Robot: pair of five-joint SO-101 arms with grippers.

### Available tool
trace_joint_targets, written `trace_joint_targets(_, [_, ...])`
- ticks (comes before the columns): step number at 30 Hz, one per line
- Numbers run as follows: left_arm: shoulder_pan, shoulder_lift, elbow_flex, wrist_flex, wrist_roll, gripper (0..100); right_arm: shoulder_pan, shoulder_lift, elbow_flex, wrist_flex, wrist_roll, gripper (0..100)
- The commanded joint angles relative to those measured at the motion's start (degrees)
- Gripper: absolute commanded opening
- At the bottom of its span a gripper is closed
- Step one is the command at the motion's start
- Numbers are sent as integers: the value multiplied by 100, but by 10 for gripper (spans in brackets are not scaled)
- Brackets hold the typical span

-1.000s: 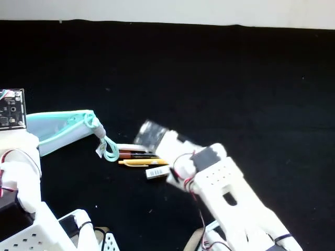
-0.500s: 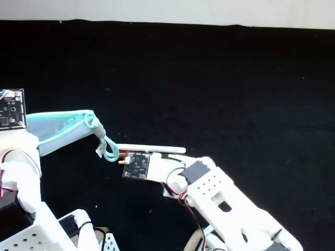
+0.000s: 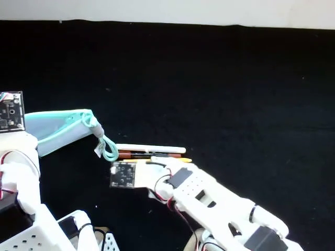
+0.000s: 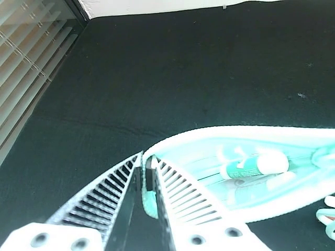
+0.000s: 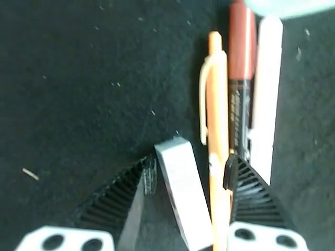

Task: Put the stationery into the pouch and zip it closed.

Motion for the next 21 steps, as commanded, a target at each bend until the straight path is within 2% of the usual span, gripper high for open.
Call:
trace_joint_targets(1, [-31,57,145,-26,-9,6,-84,233,-57,-303,62,212])
trace_joint_targets(3, [-31,57,145,-26,-9,6,-48,426,-66,-418,62,160])
trace_joint_targets(6, [-31,57,145,-26,-9,6,154,611,-75,-804,-9,4])
trace_joint_targets(11, [-31,57,145,-26,0,6,655,637,-75,-1455,-431,5])
trace_joint_targets(21, [-31,57,163,-53,0,6,1253,-330,-84,-1464,-1319,8])
